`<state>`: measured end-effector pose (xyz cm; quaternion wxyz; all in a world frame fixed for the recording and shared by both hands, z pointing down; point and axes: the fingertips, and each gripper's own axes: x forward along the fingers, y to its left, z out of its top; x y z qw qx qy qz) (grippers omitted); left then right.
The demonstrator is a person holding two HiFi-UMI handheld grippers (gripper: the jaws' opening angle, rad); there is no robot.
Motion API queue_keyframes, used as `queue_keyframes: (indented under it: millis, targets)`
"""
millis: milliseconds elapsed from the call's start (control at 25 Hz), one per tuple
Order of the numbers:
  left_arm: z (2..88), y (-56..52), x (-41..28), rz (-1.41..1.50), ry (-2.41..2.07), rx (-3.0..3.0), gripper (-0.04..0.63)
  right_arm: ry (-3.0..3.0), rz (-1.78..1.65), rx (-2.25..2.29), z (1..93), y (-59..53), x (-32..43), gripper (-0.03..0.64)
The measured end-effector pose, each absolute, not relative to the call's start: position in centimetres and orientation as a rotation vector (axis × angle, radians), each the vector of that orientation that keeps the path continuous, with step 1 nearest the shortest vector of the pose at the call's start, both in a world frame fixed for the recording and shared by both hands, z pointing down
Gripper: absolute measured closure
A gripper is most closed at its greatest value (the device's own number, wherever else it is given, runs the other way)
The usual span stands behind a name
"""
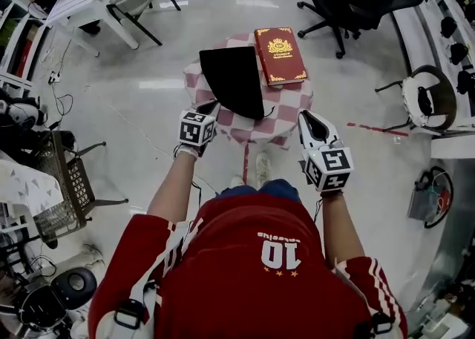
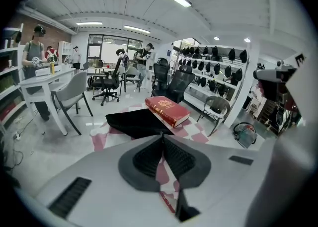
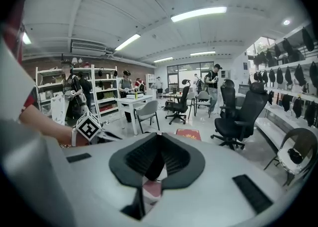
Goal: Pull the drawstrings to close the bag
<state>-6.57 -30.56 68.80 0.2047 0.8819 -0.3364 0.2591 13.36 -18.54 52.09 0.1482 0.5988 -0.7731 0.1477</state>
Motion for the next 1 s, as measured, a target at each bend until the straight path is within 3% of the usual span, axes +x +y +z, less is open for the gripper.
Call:
queue_keyframes:
  millis: [120, 200, 280, 1000]
  targets:
    - [68.3, -31.0, -6.1, 0.725, -0.943, 2.468, 0.575, -2.248, 0.414, 1.692, 52.5, -19.4, 13.7, 0.591]
    - [68.1, -31.2, -5.7, 0.746, -0.933, 2.478, 0.575, -2.273, 0.406, 1.651, 52.7, -20.0, 13.9, 0.527]
    - [67.7, -31.4, -5.4, 0.755, -0.931, 2.482, 0.575, -2.279, 0.396, 1.61, 53.2, -20.5, 14.1, 0.509]
    - [58.1, -34.9, -0.7, 0.563, -0.967, 2.59, 0.575, -2.217, 0.511, 1.452, 61.1, -22.3, 16.5, 0.502]
